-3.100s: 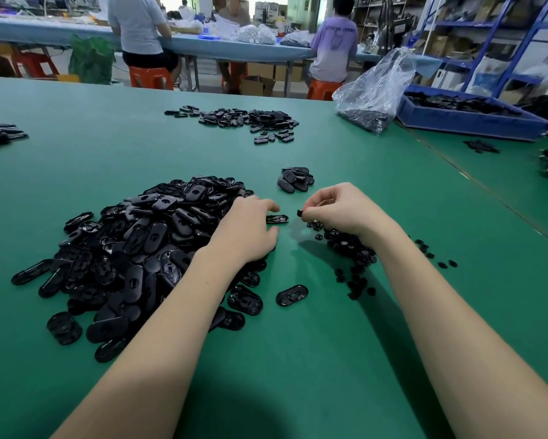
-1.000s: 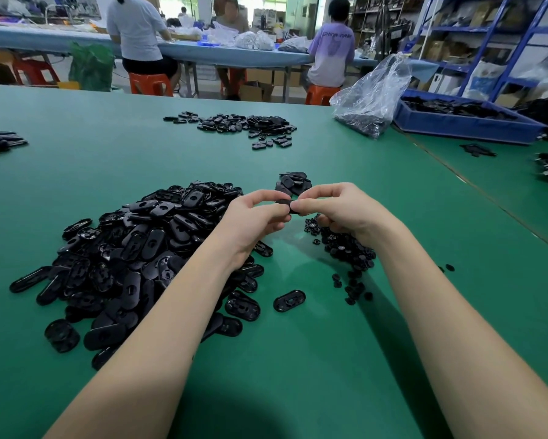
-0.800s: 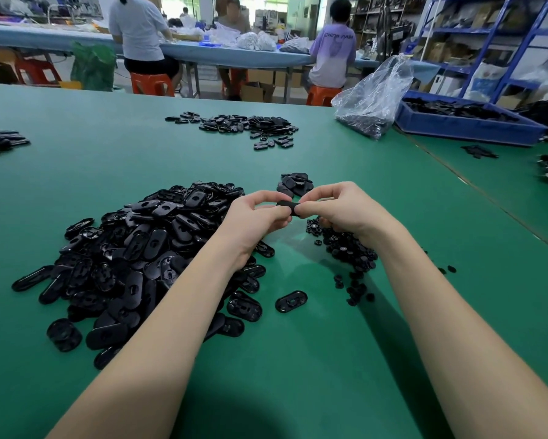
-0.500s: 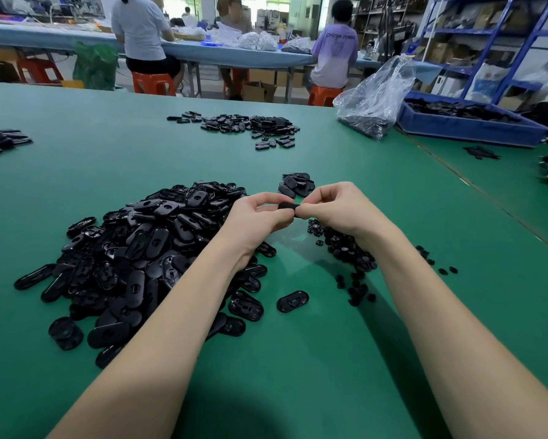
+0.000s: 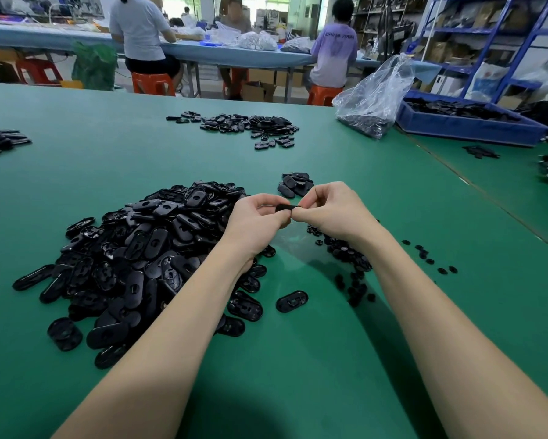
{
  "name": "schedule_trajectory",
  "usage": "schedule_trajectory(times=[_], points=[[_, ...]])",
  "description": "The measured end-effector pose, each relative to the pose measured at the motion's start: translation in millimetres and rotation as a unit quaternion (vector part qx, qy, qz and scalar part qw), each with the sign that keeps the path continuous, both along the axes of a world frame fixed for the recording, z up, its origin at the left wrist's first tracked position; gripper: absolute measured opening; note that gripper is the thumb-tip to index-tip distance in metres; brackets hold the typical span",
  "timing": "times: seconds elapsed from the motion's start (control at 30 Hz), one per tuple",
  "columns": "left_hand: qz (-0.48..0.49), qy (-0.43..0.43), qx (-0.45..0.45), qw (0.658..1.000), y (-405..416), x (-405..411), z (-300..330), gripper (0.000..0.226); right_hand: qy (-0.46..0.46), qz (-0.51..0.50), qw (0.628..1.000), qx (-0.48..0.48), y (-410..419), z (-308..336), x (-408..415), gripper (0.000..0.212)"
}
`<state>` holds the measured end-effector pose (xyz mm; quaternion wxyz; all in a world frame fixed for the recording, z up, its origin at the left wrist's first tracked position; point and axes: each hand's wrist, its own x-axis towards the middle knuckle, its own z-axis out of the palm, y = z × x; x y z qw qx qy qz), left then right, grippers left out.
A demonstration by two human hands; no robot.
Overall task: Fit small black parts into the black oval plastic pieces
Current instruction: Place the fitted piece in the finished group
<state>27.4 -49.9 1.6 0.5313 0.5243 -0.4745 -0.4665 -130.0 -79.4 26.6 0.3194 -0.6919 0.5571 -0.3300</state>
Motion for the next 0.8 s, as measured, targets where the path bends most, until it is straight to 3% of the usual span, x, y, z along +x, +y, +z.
schedule_trajectory(times=[0.17, 0.3, 0.57, 0.8], points=[[0.002, 0.016, -0.012, 1.000, -3, 4, -1, 0.017, -0.021, 0.058, 0.998, -0.029, 1, 6, -10, 0.013], [0.008, 0.018, 0.000, 1.000, -6, 4, -5, 0.022, 0.050, 0.071, 0.993, -0.083, 0, 1, -11, 0.022], [0.032, 0.023, 0.015, 0.999, -17, 8, -12, 0.011, 0.163, -0.073, 0.977, -0.115, -5, -2, -17, 0.010], [-0.001, -0.003, 0.023, 1.000, -14, 3, -11, 0.001, 0.206, -0.157, 0.963, -0.073, -35, 3, -7, 0.019]])
